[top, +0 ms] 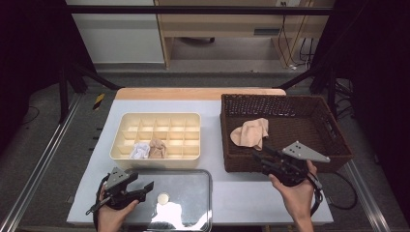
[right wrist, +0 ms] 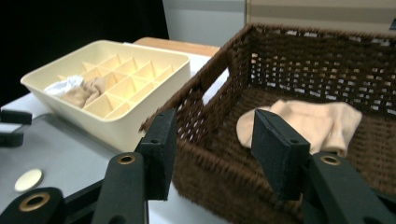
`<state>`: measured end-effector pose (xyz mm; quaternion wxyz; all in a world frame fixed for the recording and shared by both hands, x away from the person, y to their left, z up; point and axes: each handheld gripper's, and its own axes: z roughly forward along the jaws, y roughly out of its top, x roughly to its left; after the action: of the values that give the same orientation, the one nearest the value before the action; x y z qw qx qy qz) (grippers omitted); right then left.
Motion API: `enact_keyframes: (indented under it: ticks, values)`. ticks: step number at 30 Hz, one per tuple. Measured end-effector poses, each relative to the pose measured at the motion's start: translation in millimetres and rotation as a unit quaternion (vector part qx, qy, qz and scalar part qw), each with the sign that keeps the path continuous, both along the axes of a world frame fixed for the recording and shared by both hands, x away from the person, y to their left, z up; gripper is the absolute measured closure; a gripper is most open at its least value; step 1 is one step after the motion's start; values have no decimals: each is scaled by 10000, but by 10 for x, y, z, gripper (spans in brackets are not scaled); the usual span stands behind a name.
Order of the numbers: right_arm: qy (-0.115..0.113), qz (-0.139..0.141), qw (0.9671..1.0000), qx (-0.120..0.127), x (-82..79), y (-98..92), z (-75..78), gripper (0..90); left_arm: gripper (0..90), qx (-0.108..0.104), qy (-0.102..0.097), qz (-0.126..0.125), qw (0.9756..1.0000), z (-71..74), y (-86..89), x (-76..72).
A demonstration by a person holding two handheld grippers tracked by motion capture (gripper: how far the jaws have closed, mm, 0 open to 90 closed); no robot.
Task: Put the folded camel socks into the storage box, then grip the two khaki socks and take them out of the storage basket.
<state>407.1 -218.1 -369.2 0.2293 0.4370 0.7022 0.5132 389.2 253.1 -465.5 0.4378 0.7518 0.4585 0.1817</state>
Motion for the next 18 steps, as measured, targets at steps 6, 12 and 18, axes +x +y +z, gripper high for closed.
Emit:
enact_keyframes:
  ticks: [6,12,18]
  values:
    - [-19,-165,9999,-30,199,-25,82,500,260,71,64,15,10000,-29,-3,15]
    - [11,-270,9996,-86,377,-17,168,501,259,69,58,33,10000,-35,5,12]
    - [87,-382,9991,-147,621,-5,211,517,259,83,65,60,9999,-43,8,12]
